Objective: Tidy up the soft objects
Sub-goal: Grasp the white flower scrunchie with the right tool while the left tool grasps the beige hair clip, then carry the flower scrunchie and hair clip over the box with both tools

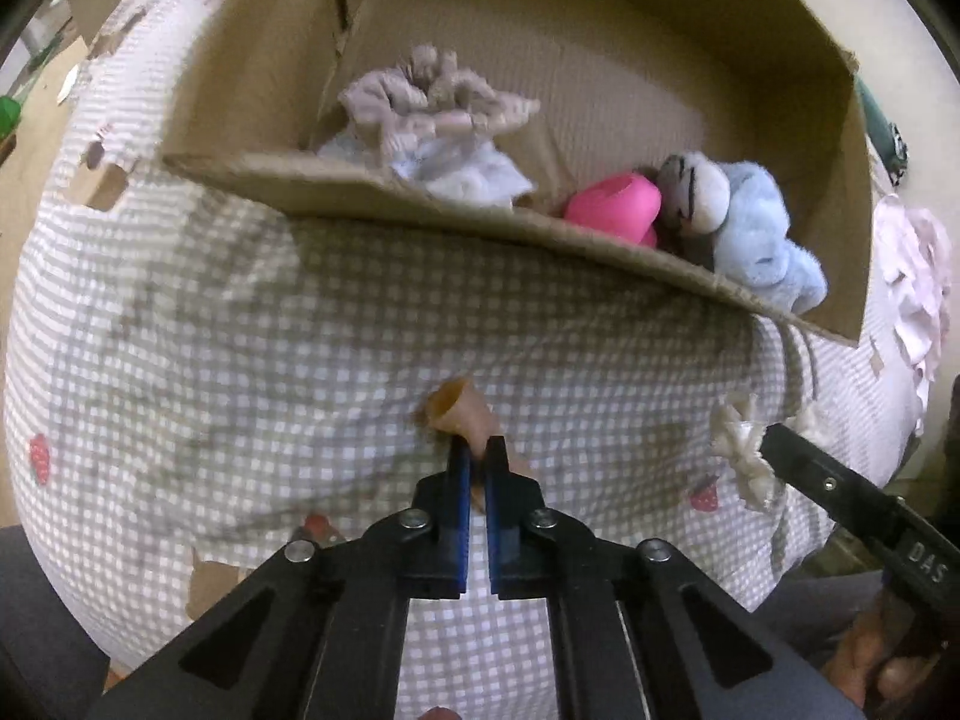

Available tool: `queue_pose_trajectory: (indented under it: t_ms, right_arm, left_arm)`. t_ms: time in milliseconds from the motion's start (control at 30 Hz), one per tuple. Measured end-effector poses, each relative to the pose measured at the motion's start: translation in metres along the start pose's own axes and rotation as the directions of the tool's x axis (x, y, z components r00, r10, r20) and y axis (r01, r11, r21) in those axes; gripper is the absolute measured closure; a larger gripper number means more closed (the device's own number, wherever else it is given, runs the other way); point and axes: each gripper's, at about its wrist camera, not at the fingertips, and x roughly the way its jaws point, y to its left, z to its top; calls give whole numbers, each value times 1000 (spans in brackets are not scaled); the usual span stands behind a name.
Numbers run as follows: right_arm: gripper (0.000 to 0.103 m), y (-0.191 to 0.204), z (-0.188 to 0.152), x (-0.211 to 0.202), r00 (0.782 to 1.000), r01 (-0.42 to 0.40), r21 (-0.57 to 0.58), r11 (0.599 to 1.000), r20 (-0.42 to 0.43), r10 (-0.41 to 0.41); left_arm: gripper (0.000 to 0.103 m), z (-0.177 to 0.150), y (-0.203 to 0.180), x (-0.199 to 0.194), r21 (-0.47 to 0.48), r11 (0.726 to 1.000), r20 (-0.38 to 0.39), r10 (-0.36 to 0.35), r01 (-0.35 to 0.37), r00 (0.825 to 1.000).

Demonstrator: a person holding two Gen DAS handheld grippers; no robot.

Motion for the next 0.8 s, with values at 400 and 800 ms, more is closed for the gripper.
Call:
queue_pose_trajectory:
  t_ms: [400,800]
  right_arm:
    - [85,18,-4,-3,1000,-16,-60,998,2,17]
    - [85,14,-5,-50,987,-119,-55,991,101,124]
  left_arm:
    - [99,-16,33,-35,-32,999,69,45,-43,997]
    - [99,-22,49,-97,-7,997,208,75,-75,975]
